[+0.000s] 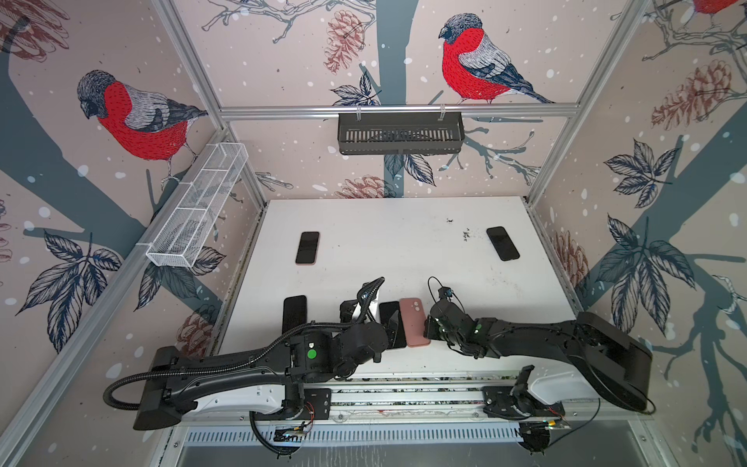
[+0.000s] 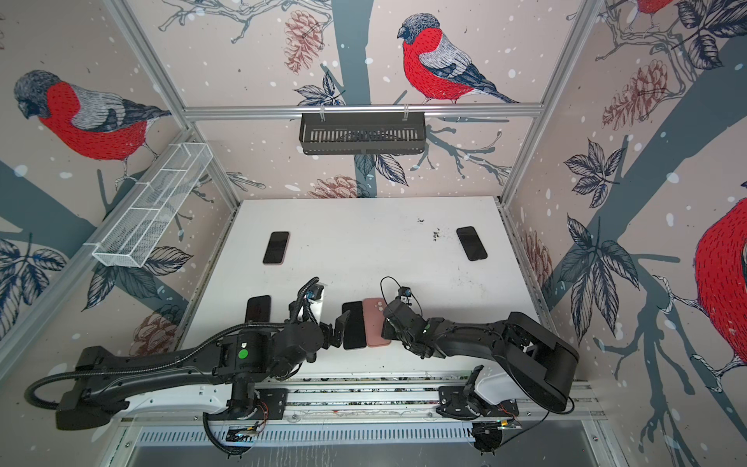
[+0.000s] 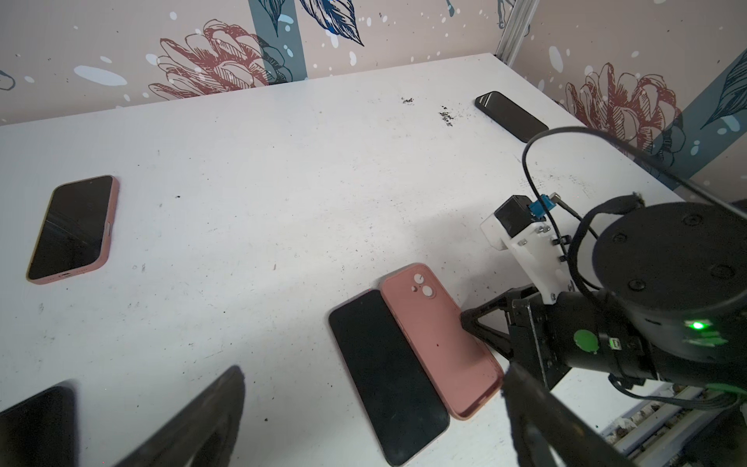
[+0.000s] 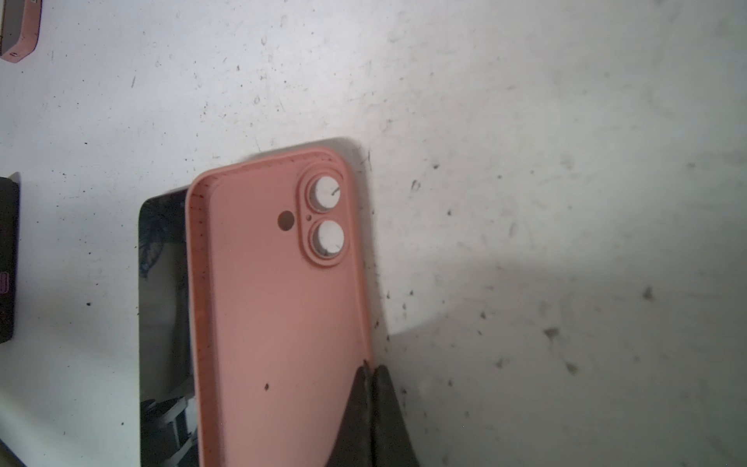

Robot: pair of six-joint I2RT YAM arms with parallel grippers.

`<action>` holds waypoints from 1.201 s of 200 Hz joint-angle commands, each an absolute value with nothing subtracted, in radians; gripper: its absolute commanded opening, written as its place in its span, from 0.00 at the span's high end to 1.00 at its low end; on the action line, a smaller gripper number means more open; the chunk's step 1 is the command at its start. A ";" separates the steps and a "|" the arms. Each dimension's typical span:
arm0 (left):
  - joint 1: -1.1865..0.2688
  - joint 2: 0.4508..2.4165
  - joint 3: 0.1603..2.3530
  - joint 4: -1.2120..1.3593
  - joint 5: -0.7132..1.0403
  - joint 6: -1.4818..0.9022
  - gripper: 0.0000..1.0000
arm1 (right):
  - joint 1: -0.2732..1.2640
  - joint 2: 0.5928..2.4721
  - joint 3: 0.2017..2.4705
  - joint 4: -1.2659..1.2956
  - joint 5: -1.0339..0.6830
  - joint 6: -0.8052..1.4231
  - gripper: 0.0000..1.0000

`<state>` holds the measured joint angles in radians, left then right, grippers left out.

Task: Take the phone out of the phone case
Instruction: 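Open both grippers and release the phone and the pink case on the table, then raise the left gripper away from the phone while the right gripper draws back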

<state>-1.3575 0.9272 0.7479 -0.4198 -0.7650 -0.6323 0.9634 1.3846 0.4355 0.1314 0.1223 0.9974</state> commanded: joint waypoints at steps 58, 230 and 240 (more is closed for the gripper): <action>-1.357 0.959 0.787 -0.484 -0.800 -0.712 0.02 | 0.963 1.363 0.450 -0.060 0.132 1.042 0.95; -1.357 0.953 0.749 -0.411 -0.770 -0.739 0.02 | 1.075 1.501 0.600 -0.112 0.166 1.175 0.67; -1.357 0.947 0.743 -0.413 -0.770 -0.741 0.02 | 1.087 1.513 0.614 -0.107 0.165 1.177 0.67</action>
<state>-1.3575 0.9615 0.7559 -0.4377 -0.7601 -0.7189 1.0615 1.4860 0.6006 -0.0509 0.2287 1.1336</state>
